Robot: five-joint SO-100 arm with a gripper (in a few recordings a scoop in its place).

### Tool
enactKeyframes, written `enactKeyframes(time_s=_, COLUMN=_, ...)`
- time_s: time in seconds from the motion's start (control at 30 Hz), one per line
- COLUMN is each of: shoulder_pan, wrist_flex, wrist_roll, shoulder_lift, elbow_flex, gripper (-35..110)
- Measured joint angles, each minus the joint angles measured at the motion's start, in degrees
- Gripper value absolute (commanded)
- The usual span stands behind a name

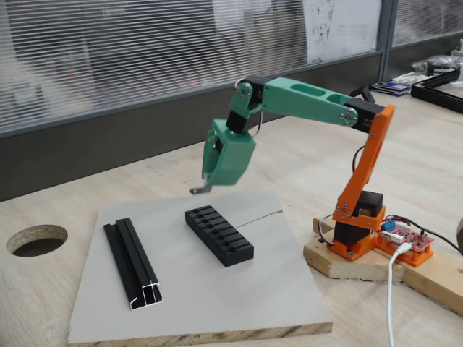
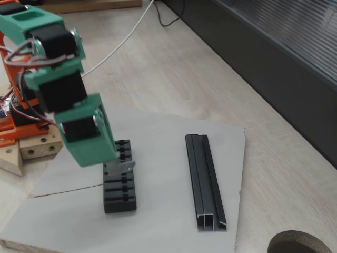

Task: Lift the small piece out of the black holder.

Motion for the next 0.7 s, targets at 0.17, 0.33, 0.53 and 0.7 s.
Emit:
enactKeyframes(time_s=0.17, shoulder_pan=-0.09, wrist_flex=0.00, wrist_roll=-0.09, shoulder_lift=6.24, elbow_flex=0.00, gripper=1)
enactKeyframes(time_s=0.33, shoulder_pan=-0.26, wrist_flex=0.00, wrist_roll=-0.09, shoulder_lift=12.04, elbow_flex=0.00, gripper=1)
enactKeyframes(time_s=0.53, shoulder_pan=-0.18, wrist_flex=0.00, wrist_roll=-0.09, shoulder_lift=18.63, elbow_flex=0.00, gripper=1)
enactKeyframes(time_s=0.7, shoulder_pan=-0.26, wrist_flex=0.00, wrist_roll=-0.09, shoulder_lift=22.68, elbow_flex=0.00, gripper=1)
